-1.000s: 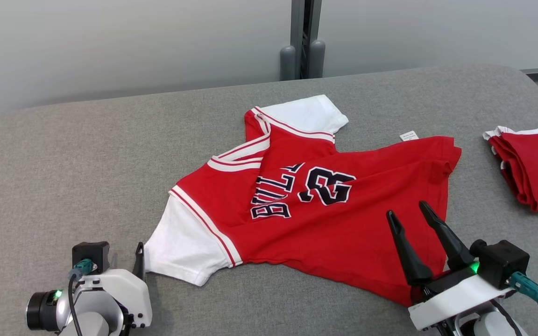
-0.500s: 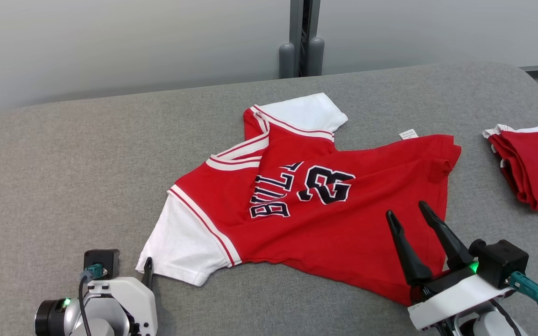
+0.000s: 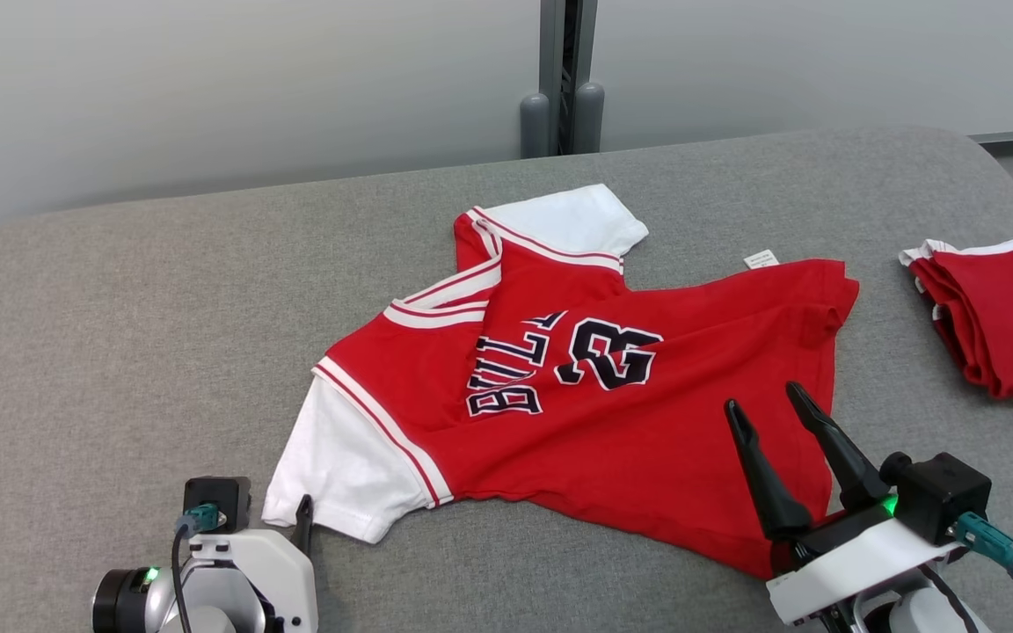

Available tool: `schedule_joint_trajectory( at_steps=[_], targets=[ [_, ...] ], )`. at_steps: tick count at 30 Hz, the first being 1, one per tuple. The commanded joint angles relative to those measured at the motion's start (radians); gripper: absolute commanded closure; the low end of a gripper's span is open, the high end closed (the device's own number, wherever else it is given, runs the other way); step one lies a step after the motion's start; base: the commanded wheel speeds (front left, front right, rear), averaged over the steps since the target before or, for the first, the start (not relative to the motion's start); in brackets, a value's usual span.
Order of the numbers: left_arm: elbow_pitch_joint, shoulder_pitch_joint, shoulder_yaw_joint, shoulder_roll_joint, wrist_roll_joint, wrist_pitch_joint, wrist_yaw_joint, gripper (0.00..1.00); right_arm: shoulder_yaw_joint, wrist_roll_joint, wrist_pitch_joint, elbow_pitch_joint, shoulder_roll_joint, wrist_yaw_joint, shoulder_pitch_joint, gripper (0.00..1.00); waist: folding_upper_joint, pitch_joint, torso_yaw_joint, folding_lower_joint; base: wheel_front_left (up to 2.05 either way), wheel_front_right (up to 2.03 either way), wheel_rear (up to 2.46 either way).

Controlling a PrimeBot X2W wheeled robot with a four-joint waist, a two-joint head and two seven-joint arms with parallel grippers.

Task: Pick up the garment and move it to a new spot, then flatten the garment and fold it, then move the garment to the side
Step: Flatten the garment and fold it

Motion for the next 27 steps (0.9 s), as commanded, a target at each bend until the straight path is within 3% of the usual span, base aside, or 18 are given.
schedule_joint_trajectory(
  at_steps=[1, 2, 3, 5, 15, 27],
  targets=[
    [0.007, -0.003, -0.003, 0.003, -0.007, 0.004, -0.009, 0.00, 0.000, 0.001, -0.001, 0.001, -0.006, 0.000, 0.001, 0.00, 0.0000, -0.003, 0.000, 0.0000, 0.00, 0.00, 0.00],
    [0.007, -0.003, -0.003, 0.003, -0.007, 0.004, -0.009, 0.00, 0.000, 0.001, -0.001, 0.001, -0.006, 0.000, 0.001, 0.00, 0.0000, -0.003, 0.000, 0.0000, 0.00, 0.00, 0.00],
    [0.009, -0.002, -0.003, 0.001, -0.010, 0.005, -0.012, 0.25, 0.001, 0.001, -0.001, 0.002, -0.006, 0.000, 0.001, 0.00, 0.0000, -0.005, 0.000, 0.0000, 0.00, 0.00, 0.00],
    [0.013, -0.001, -0.004, 0.000, -0.017, 0.006, -0.015, 1.00, 0.002, 0.001, -0.001, 0.004, -0.006, 0.000, 0.001, 0.00, 0.0000, -0.008, 0.000, 0.0000, 0.00, 0.00, 0.00],
    [-0.026, 0.004, 0.020, 0.005, -0.043, -0.032, -0.014, 1.00, -0.020, -0.002, -0.001, 0.007, -0.009, 0.000, 0.030, 0.00, 0.0000, -0.022, -0.009, 0.0000, 0.00, 0.00, 0.00],
    [-0.127, 0.047, 0.038, 0.018, -0.063, -0.040, 0.024, 1.00, -0.136, 0.082, 0.002, 0.068, 0.059, 0.000, 0.183, 0.00, 0.0000, -0.041, -0.038, 0.0000, 0.00, 0.00, 0.00]
  ],
)
